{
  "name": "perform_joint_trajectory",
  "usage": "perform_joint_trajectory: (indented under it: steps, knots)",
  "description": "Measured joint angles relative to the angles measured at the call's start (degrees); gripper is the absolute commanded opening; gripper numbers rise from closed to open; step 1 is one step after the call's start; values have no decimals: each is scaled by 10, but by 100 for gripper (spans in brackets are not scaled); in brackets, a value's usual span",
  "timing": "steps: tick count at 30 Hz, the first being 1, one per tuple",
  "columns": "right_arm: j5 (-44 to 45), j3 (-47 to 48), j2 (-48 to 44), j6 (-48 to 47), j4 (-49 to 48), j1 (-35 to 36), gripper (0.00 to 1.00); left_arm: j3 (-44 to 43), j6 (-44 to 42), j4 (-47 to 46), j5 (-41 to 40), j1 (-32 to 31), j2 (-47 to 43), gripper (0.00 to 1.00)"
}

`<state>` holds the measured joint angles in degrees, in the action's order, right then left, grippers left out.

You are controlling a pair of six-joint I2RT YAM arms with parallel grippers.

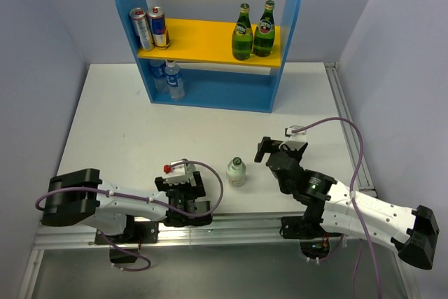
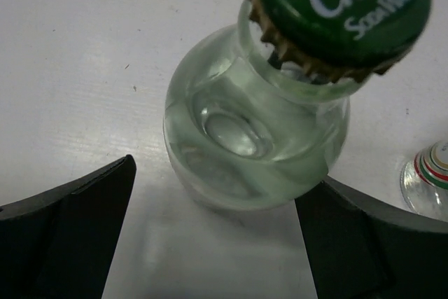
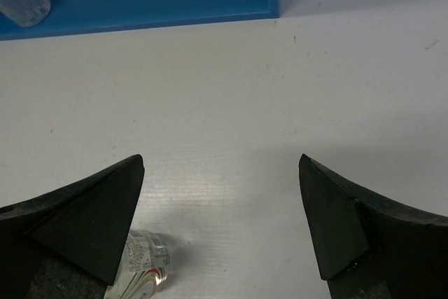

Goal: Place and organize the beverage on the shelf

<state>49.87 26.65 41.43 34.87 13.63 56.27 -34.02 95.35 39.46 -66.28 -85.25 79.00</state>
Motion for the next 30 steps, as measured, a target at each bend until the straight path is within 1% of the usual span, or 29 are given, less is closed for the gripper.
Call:
perform_joint_trajectory:
  steps: [8,10,12,14,15,16,18,20,21,23,27,30]
  knots:
    - [-1,0,15,0,-6,0,98,13,-69,-108,-26,48,52,99]
    - [-1,0,19,0,-7,0,98,14,-94,-138,-28,61,60,98]
    - [-2,0,24,0,-8,0,98,21,-133,-186,-28,79,62,92]
    - [-3,0,28,-1,-8,0,98,33,-176,-238,-26,97,62,84]
    - [-3,0,30,-2,-8,0,98,41,-201,-272,-23,106,62,71]
    - [-3,0,32,-2,-8,0,98,50,-226,-311,-19,117,62,57]
    - [-3,0,34,-2,-8,0,98,61,-280,-362,-16,134,61,25]
    - [-5,0,35,-2,-8,0,98,64,-319,-394,-6,150,62,14]
    - [-5,0,35,-3,-9,0,98,62,-334,-403,-2,156,64,6]
    - [-5,0,35,-3,-9,0,98,52,-365,-419,5,162,76,0]
    - [-9,0,35,-3,-12,0,98,31,-435,-465,41,181,94,0]
    - [-11,0,35,-4,-13,0,98,22,-508,-513,83,212,94,0]
